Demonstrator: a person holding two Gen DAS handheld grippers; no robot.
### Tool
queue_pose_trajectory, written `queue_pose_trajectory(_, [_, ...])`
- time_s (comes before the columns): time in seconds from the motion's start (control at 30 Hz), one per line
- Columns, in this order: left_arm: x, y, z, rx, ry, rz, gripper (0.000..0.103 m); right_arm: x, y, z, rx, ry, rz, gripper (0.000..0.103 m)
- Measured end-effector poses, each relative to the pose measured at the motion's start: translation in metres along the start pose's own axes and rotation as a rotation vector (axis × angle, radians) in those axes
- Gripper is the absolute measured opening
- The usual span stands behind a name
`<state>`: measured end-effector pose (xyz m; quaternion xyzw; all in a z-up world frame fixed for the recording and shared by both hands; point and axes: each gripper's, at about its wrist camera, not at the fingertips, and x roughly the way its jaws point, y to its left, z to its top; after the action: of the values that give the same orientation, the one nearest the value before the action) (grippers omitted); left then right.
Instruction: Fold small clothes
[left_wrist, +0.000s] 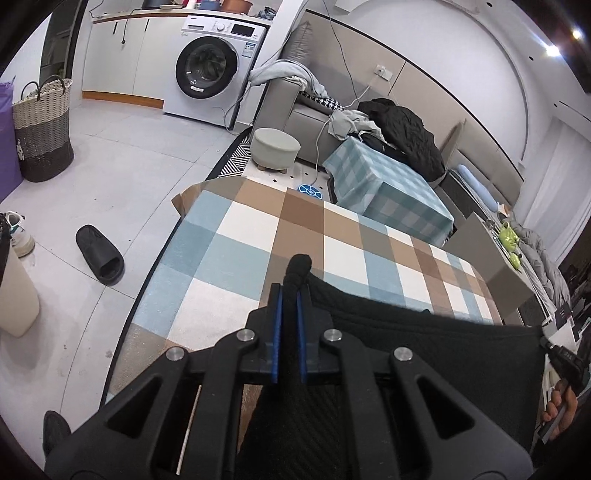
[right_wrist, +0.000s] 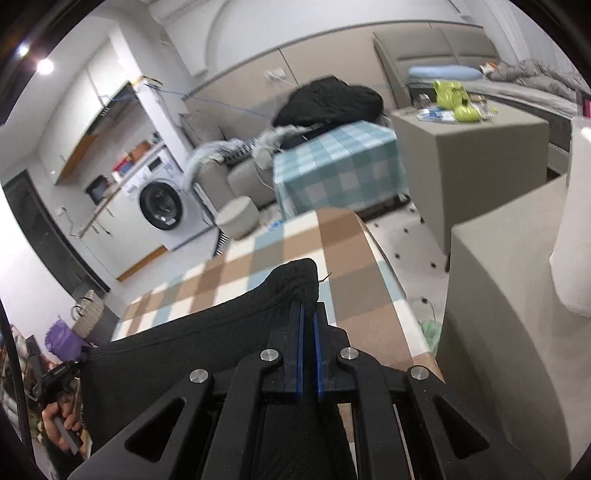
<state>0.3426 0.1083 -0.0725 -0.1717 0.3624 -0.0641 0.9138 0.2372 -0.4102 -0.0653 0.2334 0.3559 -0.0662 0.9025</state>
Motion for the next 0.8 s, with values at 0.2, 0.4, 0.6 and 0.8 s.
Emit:
queue_pose_trajectory(0.2, [0.001, 0.006, -0.011, -0.008, 0.081, 0.082, 0.036, 0.027, 0.001, -0.017, 0.021, 0.199, -0.048, 0.022])
queue_pose_trajectory(0.4, [-0.048, 0.003, -0.049, 0.063, 0.07, 0.122, 0.064, -0.007, 0.004, -0.057, -0.013, 0.262, 0.011, 0.038])
queue_pose_trajectory(0.6, [-0.104, 0.007, -0.111, 0.07, 0.107, 0.14, 0.067, -0.059, 0.002, -0.111, 0.031, 0.327, 0.124, 0.044])
queue_pose_trajectory(0.8, [-0.151, 0.012, -0.169, 0.015, 0.131, 0.104, 0.069, -0.098, -0.001, -0.154, -0.002, 0.328, 0.114, 0.056])
